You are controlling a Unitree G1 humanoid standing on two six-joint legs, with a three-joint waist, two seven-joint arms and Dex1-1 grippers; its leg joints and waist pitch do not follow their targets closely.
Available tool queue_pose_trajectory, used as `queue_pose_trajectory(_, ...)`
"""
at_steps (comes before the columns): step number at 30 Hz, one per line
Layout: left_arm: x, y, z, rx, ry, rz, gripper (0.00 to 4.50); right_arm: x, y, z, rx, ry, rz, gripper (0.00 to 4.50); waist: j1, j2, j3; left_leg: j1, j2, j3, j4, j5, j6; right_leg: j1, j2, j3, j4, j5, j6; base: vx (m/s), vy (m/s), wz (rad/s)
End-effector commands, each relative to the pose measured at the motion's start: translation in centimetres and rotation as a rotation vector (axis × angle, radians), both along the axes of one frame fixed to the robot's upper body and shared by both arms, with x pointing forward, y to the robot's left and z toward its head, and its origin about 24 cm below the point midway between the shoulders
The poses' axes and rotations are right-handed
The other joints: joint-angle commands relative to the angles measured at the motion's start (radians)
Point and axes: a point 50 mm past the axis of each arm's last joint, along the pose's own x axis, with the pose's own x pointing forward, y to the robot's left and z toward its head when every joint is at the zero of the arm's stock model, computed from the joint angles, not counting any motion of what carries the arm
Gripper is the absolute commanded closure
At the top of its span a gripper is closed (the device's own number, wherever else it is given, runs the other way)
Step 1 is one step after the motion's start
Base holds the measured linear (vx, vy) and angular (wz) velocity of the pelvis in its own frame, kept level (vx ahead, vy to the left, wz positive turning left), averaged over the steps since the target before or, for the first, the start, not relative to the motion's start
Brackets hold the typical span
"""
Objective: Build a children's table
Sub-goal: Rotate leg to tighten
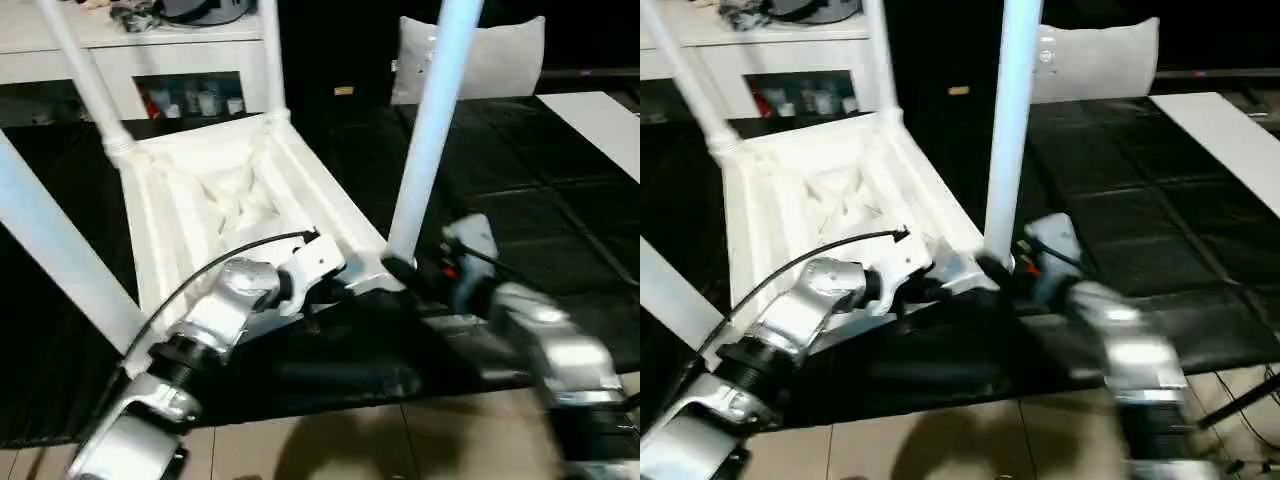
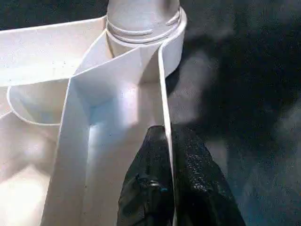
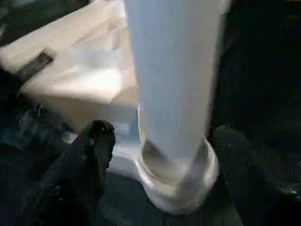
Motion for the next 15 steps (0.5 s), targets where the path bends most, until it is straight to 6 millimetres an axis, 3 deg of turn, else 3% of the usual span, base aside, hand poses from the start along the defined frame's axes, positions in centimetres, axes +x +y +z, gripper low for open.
queue_pose_trajectory(1, -0.8, 0.2, -0.5, 0.052, 0.009, -0.131, 4.5, -0.3, -0.1, 0.7, -0.008, -0.027, 0.119, 0.57, 0.005, -0.011, -0.05, -0.004, 0.069, -0.019, -0.066, -0.09, 0.104, 0.054, -0.093, 0.049, -0.077, -0.105, -0.235, 0.0, 0.0, 0.0)
queue_pose_trajectory(4, -1.5, 1.0, -0.7, 0.083, 0.041, -0.225, 4.5, -0.6, -1.2, 1.1, -0.032, -0.022, 0.23, 0.57, 0.007, -0.01, -0.05, 0.0, 0.072, -0.019, -0.068, -0.112, 0.092, 0.052, -0.094, 0.05, -0.075, -0.11, -0.248, 0.0, 0.0, 0.0)
queue_pose_trajectory(6, -1.7, 1.3, -0.6, 0.085, 0.05, -0.268, 4.5, -0.6, -1.6, 1.4, -0.047, -0.025, 0.299, 0.57, 0.013, -0.014, -0.051, 0.001, 0.071, -0.016, -0.066, -0.094, 0.097, 0.053, -0.095, 0.051, -0.071, -0.086, -0.26, 0.0, 0.0, 0.0)
queue_pose_trajectory(7, -1.9, 1.6, -0.5, 0.095, 0.057, -0.308, 4.5, -0.5, -1.8, 1.7, -0.055, -0.032, 0.347, 0.57, 0.017, -0.014, -0.053, 0.002, 0.073, -0.016, -0.065, -0.075, 0.102, 0.052, -0.095, 0.051, -0.067, -0.056, -0.266, 0.0, 0.0, 0.0)
queue_pose_trajectory(8, -2.0, 1.8, -0.5, 0.106, 0.064, -0.34, 4.5, -0.5, -1.9, 2.0, -0.056, -0.036, 0.389, 0.57, 0.021, -0.007, -0.054, 0.002, 0.073, -0.018, -0.064, -0.066, 0.108, 0.052, -0.095, 0.048, -0.062, -0.033, -0.277, 0.0, 0.0, 0.0)
queue_pose_trajectory(10, -2.2, 2.1, -0.5, 0.119, 0.069, -0.368, 4.5, -0.4, -1.9, 2.2, -0.06, -0.037, 0.425, 0.57, 0.022, -0.01, -0.054, 0.002, 0.075, -0.015, -0.062, -0.056, 0.114, 0.052, -0.093, 0.049, -0.06, -0.004, -0.282, 0.0, 0.0, 0.0)
queue_pose_trajectory(12, -2.5, 2.3, -0.5, 0.147, 0.078, -0.423, 4.5, -0.5, -1.8, 2.2, -0.073, -0.023, 0.502, 0.91, 0.033, -0.008, -0.055, 0.002, 0.076, -0.014, -0.06, -0.057, 0.123, 0.053, -0.095, 0.046, -0.056, 0.015, -0.293, 0.0, 0.0, 0.0)
queue_pose_trajectory(13, -2.7, 2.4, -0.6, 0.158, 0.085, -0.456, 4.5, -0.6, -1.7, 2.2, -0.081, -0.019, 0.554, 0.94, 0.034, -0.016, -0.055, 0.002, 0.077, -0.013, -0.06, -0.056, 0.125, 0.053, -0.094, 0.047, -0.056, 0.014, -0.292, 0.0, 0.0, 0.0)
queue_pose_trajectory(15, -2.9, 2.4, -0.4, 0.165, 0.09, -0.496, 4.5, -0.8, -1.0, 2.0, -0.069, -0.004, 0.63, 1.17, 0.046, -0.015, -0.056, 0.003, 0.078, -0.013, -0.06, -0.053, 0.127, 0.051, -0.096, 0.045, -0.054, -0.011, -0.291, 0.0, 0.0, 0.0)
